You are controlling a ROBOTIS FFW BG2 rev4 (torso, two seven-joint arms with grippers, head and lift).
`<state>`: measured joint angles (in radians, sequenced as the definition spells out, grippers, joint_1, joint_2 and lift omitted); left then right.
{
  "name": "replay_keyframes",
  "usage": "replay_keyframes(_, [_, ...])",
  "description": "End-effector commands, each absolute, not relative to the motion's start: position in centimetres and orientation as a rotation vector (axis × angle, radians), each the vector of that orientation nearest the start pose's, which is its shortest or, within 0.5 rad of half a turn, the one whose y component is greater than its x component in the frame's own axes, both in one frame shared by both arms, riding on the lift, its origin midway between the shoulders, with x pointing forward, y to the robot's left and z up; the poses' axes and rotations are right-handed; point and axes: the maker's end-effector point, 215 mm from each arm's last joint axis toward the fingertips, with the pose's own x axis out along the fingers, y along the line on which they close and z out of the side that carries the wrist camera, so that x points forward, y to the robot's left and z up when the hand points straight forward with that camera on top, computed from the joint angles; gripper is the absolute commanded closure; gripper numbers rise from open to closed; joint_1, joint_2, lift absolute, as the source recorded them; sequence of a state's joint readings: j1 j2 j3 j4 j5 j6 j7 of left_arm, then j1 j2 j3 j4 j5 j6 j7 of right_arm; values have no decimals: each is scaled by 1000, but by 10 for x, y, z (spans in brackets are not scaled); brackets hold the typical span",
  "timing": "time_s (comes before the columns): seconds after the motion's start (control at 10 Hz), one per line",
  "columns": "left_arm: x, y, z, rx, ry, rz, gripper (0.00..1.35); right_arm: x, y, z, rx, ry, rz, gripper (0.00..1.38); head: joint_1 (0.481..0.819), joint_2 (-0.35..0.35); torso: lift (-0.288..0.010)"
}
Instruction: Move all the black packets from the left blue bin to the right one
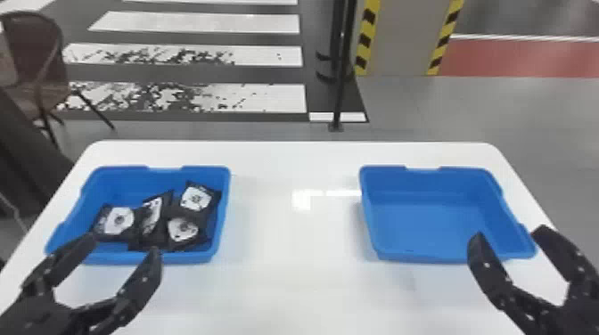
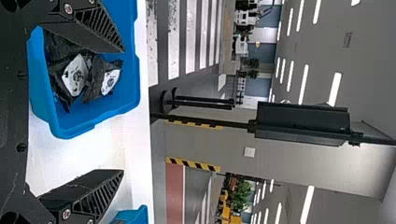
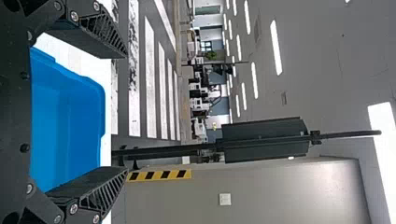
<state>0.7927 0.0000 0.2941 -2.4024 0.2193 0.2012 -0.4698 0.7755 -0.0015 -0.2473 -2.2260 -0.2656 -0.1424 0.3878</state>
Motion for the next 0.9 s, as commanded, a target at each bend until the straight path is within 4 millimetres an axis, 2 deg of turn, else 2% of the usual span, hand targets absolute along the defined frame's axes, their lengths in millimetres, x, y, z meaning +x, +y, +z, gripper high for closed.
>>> replay_keyframes(0.0, [353, 256, -301, -57, 129, -274, 117, 357, -273, -289, 79, -66, 180, 173, 695, -29, -140])
replay_keyframes(0.8, [355, 257, -306, -65, 146, -272, 116, 357, -274, -290, 85, -65, 178, 171, 695, -29, -140])
